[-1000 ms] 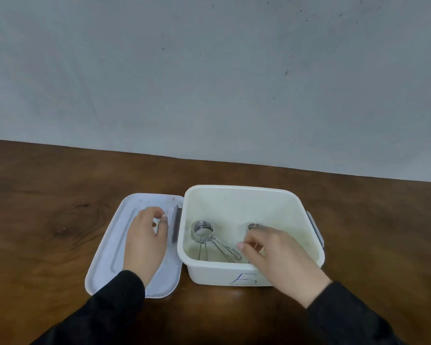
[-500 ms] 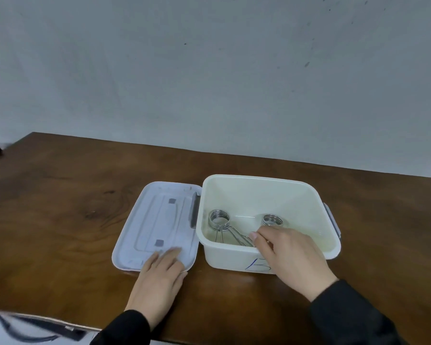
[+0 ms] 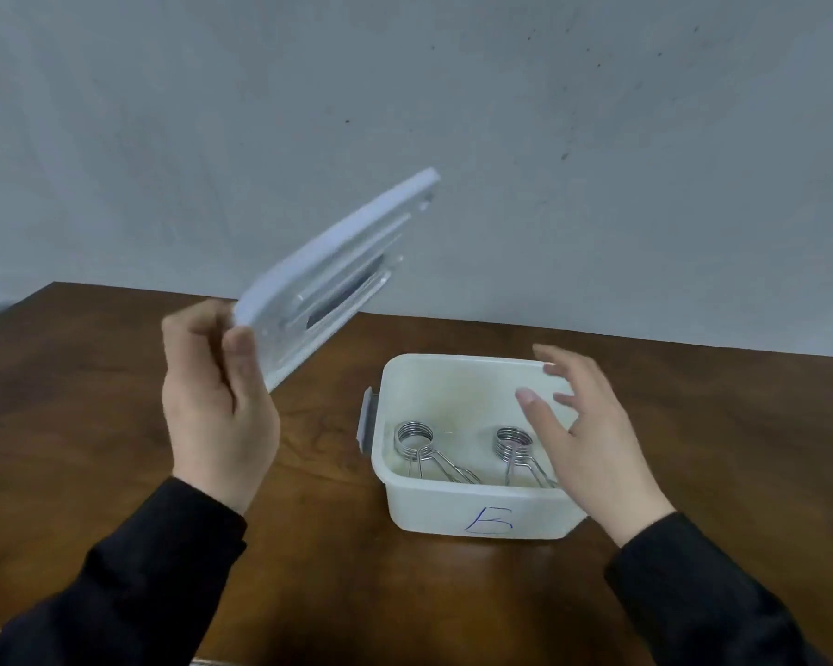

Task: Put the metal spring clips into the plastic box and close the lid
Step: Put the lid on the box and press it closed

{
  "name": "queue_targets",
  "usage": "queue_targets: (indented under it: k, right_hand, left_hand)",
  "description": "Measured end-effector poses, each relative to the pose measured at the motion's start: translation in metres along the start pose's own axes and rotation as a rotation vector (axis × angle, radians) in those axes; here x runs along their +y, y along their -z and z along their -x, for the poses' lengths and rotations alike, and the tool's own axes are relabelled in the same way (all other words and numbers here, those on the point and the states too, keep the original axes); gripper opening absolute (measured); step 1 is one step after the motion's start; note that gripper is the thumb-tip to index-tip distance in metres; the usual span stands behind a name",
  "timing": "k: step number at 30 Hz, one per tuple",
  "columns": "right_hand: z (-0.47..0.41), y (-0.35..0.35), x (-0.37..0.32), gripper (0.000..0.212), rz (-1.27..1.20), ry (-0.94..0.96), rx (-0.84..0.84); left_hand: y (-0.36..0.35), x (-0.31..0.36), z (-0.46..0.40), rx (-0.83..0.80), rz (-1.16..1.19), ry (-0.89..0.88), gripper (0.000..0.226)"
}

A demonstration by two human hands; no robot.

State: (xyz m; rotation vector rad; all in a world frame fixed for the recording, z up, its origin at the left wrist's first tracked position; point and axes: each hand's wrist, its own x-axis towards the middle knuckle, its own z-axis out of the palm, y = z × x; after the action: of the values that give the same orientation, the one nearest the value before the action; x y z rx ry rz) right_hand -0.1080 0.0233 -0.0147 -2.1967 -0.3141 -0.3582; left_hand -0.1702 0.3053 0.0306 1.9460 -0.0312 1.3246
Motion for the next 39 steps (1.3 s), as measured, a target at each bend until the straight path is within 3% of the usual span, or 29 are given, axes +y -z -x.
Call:
queue_targets:
  k: [4,7,10,12,17,21,26,31,33,37,39]
  right_hand:
    - [-0.031,0.037,-0.009,0.074,-0.192,-0.084,0.064]
    - [-0.037,0.059,-0.010,0.052,-0.340,-0.140,0.058]
    - [-0.028,0.070,0.002,0.038,-0.411,-0.237,0.194]
    - [-0.021,0.072,0.014,0.033,-0.424,-0.308,0.201]
    - [-0.010,0.065,0.044,0.016,-0.256,-0.424,0.078]
    - [-0.011,0.058,0.059,0.019,-0.074,-0.486,-0.028]
    - [-0.014,0.053,0.069,0.022,0.005,-0.515,-0.118]
    - [-0.015,0.047,0.076,0.034,0.142,-0.476,-0.086]
    - [-0.016,0.046,0.081,0.041,0.130,-0.503,-0.097]
    - [-0.021,0.047,0.084,0.070,-0.074,-0.706,-0.141]
    - [-0.020,0.046,0.082,0.073,-0.216,-0.839,-0.185]
  left_hand:
    - [-0.022,0.031,-0.042,-0.032,0.208,0.069,0.019]
    - [-0.052,0.041,-0.053,-0.163,0.415,0.362,0.025]
    - [-0.076,0.039,-0.057,-0.250,0.493,0.642,0.029]
    - [-0.089,0.027,-0.049,-0.383,0.435,0.732,0.033]
    - [-0.105,-0.014,-0.004,-0.712,0.164,0.705,0.022]
    - [-0.114,-0.026,0.009,-0.737,-0.003,0.655,0.006]
    - [-0.124,-0.052,0.022,-0.832,-0.128,0.587,0.029]
    - [-0.120,-0.069,0.033,-0.858,-0.167,0.690,0.053]
    - [-0.118,-0.070,0.037,-0.850,-0.072,0.771,0.056]
    - [-0.120,-0.058,0.034,-0.799,0.047,0.976,0.065]
    - [-0.117,-0.054,0.034,-0.775,0.090,1.097,0.078]
